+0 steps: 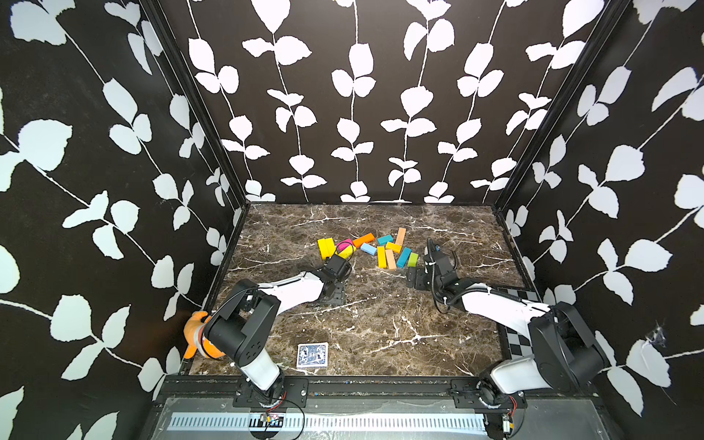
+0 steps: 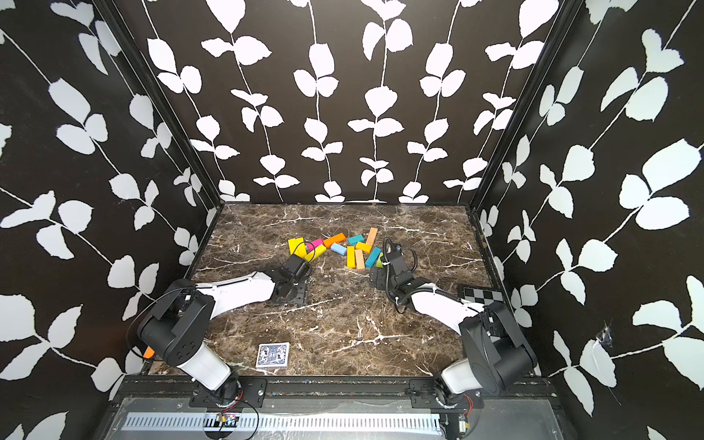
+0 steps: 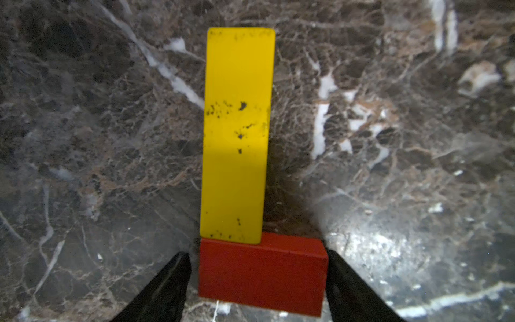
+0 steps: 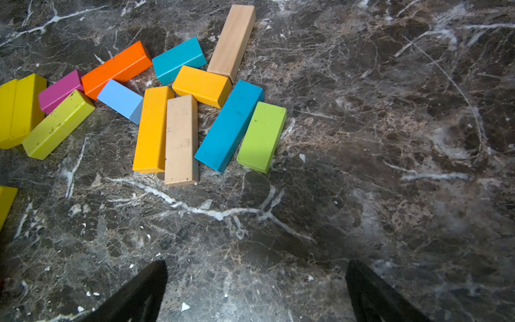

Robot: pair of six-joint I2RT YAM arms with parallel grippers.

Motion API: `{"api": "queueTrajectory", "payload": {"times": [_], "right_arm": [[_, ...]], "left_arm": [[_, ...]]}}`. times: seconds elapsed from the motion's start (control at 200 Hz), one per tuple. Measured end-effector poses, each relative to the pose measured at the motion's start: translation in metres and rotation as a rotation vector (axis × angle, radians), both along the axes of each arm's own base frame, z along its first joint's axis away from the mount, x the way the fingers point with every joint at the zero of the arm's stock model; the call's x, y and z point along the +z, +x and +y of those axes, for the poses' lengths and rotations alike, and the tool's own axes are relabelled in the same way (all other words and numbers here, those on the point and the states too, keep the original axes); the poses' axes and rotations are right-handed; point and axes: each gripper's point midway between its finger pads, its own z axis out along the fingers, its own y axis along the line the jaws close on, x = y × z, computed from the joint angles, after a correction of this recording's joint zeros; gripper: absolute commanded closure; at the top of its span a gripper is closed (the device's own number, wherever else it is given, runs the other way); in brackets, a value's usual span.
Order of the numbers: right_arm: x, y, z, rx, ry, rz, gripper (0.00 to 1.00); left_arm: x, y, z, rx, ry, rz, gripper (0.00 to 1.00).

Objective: Assemble the letter h with building blocks
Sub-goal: Assemble the building block at the center of the board.

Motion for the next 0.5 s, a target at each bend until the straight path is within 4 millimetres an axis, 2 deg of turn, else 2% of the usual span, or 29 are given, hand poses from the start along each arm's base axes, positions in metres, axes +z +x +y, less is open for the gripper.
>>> {"api": "queueTrajectory", "payload": {"times": [0.27, 0.355, 0.5], "right_arm": [[0.0, 0.0, 0.0, 0.001, 0.001, 0.0, 0.01], [0.0, 0.0, 0.0, 0.002, 0.002, 0.001, 0.01], [0.0, 0.0, 0.001, 0.005, 0.006, 0.003, 0.01]], "left_arm": [[0.005, -0.001, -0.001, -0.007, -0.005, 0.004, 0.13], [0.022, 0.003, -0.005, -0.019, -0.025, -0.023, 0.11], [0.069, 0.027, -0.022, -0.049, -0.09, -0.135, 0.09]]}}
